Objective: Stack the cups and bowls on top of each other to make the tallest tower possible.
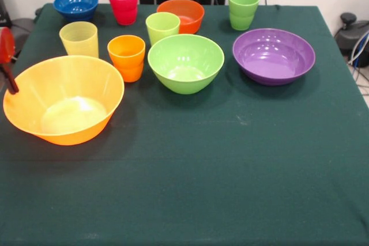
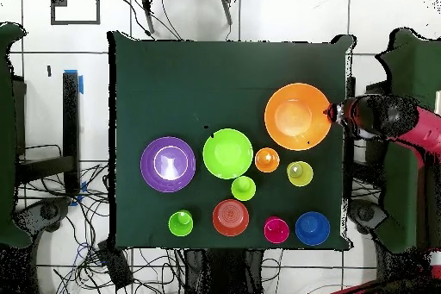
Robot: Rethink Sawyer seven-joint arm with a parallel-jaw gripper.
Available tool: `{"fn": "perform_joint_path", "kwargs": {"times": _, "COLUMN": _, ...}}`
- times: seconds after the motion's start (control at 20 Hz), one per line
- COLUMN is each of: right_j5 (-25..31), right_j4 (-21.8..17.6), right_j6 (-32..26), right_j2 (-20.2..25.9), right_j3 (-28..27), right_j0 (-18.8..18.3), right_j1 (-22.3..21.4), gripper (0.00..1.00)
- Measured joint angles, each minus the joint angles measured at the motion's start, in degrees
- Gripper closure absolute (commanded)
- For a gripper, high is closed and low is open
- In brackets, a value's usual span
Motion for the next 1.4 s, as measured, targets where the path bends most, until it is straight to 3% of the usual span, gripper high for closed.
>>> {"fn": "perform_joint_path", "kwargs": {"times": 0.85, "right_j5": -0.01, "right_j4": -0.11, "right_j6": 0.00, "right_j2": 0.00, "right_j3": 1.31, "right_j0": -0.05, "right_j1": 0.01, "gripper": 0.00}}
{"fn": "perform_joint_path", "kwargs": {"times": 0.9, "right_j5": -0.01, "right_j4": -0.14, "right_j6": 0.00, "right_j2": 0.00, "right_j3": 1.41, "right_j0": -0.05, "right_j1": 0.01, "gripper": 1.00}}
{"fn": "perform_joint_path", "kwargs": {"times": 1.4, "right_j5": -0.02, "right_j4": -0.19, "right_j6": 0.00, "right_j2": 0.01, "right_j3": 1.72, "right_j0": -0.34, "right_j1": 0.00, "gripper": 1.00}}
